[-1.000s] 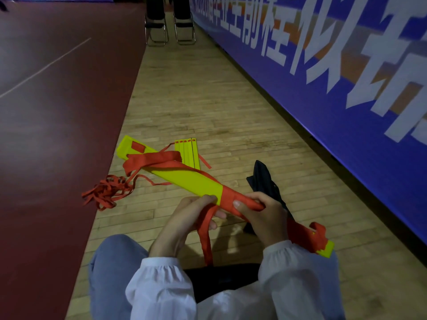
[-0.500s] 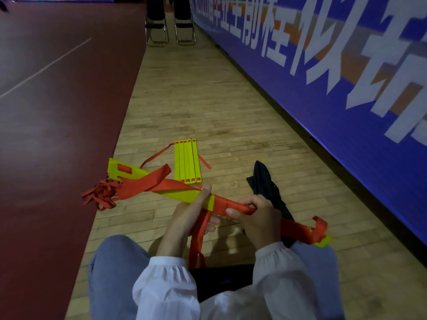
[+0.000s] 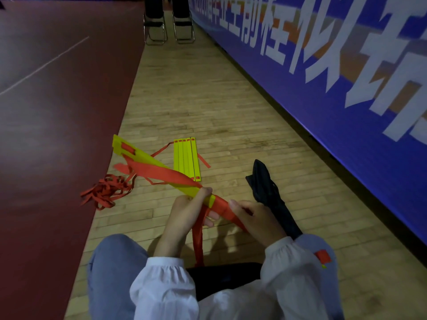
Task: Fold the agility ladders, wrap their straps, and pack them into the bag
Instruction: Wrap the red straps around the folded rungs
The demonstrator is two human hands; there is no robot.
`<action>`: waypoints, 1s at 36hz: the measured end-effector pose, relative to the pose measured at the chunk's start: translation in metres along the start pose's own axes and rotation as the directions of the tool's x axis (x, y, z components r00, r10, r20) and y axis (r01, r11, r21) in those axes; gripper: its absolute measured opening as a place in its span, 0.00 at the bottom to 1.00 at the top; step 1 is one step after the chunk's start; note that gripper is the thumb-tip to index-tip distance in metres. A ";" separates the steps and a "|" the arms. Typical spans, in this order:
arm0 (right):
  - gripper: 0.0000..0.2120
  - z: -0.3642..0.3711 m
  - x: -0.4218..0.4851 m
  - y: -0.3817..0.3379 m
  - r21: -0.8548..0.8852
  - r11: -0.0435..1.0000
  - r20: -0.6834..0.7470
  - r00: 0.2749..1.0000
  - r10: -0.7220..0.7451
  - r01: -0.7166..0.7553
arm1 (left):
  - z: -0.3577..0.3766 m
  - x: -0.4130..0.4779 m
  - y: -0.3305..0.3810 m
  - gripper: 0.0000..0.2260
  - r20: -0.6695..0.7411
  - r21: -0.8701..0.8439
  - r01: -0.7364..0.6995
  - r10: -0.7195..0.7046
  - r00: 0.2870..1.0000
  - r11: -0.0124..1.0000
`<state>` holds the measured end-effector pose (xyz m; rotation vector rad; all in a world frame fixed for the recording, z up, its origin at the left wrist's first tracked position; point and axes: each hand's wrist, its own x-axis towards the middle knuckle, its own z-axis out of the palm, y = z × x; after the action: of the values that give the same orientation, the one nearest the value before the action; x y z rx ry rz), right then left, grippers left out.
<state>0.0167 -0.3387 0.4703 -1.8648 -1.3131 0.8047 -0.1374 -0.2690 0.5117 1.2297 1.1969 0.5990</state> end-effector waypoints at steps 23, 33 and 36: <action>0.19 -0.005 -0.003 0.004 0.028 0.999 -0.176 0.984 0.032 -0.028 | -0.003 -0.004 -0.002 0.21 0.064 -0.083 0.082 -0.077 0.995 0.993; 0.16 0.001 -0.002 0.005 0.010 0.999 -0.193 0.980 0.045 -0.044 | -0.001 -0.001 -0.007 0.11 0.108 -0.213 0.062 -0.039 0.993 0.975; 0.16 -0.001 -0.002 0.005 0.020 0.999 -0.182 0.983 0.032 -0.029 | -0.001 -0.001 -0.007 0.11 0.117 -0.229 0.052 -0.026 0.993 0.972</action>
<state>0.0190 -0.3415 0.4669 -1.9002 -1.1622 0.6422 -0.1401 -0.2716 0.5055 1.0268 1.0227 0.6128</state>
